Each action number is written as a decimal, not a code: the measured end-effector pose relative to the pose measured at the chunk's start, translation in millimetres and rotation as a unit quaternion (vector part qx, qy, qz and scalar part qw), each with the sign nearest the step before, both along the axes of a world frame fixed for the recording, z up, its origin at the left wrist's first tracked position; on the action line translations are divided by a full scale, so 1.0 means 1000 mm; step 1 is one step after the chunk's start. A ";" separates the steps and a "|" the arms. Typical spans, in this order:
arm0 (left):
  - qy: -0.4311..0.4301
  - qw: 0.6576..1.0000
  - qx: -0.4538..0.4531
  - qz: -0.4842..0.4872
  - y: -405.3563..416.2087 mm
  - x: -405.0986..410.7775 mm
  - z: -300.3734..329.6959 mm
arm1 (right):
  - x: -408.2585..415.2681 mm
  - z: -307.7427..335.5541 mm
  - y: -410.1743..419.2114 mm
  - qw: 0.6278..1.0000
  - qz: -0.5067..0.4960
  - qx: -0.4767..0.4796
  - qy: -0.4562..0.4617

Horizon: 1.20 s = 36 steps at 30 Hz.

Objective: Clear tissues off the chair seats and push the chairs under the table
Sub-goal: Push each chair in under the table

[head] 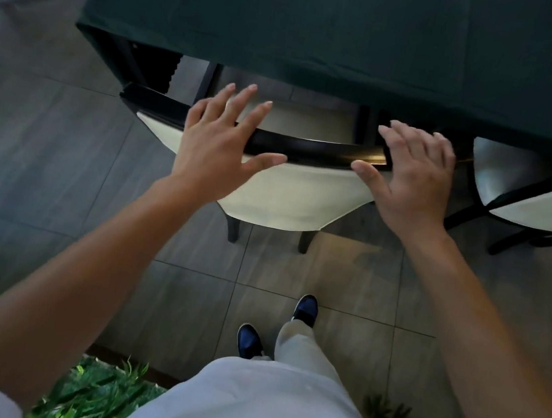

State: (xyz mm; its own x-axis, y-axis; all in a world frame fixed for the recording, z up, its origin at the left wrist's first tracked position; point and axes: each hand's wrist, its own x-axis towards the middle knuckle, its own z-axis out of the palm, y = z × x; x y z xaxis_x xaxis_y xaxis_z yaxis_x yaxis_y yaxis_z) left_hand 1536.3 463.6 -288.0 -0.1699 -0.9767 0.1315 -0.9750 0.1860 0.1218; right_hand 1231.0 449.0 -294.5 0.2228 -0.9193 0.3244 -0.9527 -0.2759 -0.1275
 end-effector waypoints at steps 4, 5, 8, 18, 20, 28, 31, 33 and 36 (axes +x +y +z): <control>0.025 1.000 0.000 -0.009 -0.013 0.026 0.003 | 0.027 0.007 -0.002 0.998 -0.025 0.050 0.041; 0.031 0.999 -0.005 -0.013 -0.016 0.034 0.003 | 0.035 0.008 -0.003 0.997 -0.030 0.055 0.047; 0.038 0.999 -0.012 -0.035 -0.032 0.064 0.004 | 0.068 0.010 -0.007 0.995 -0.050 0.064 0.059; 0.027 0.999 -0.044 -0.005 -0.045 0.068 -0.006 | 0.074 0.004 -0.028 0.999 -0.016 0.032 0.039; 0.033 0.998 -0.044 0.008 -0.050 0.047 -0.005 | 0.053 0.006 -0.044 0.999 0.001 0.020 0.038; 0.029 0.996 -0.080 0.035 -0.088 -0.043 -0.012 | -0.035 0.007 -0.113 0.998 0.028 0.025 0.051; 0.023 0.995 -0.094 0.018 -0.098 -0.032 -0.011 | -0.024 0.002 -0.116 0.999 0.016 0.000 0.040; 0.019 0.995 -0.099 0.012 -0.103 -0.014 -0.006 | -0.008 -0.002 -0.114 0.999 -0.003 -0.032 0.022; 0.004 0.996 -0.088 -0.008 -0.109 0.007 0.003 | 0.017 0.002 -0.111 0.998 -0.024 -0.059 0.012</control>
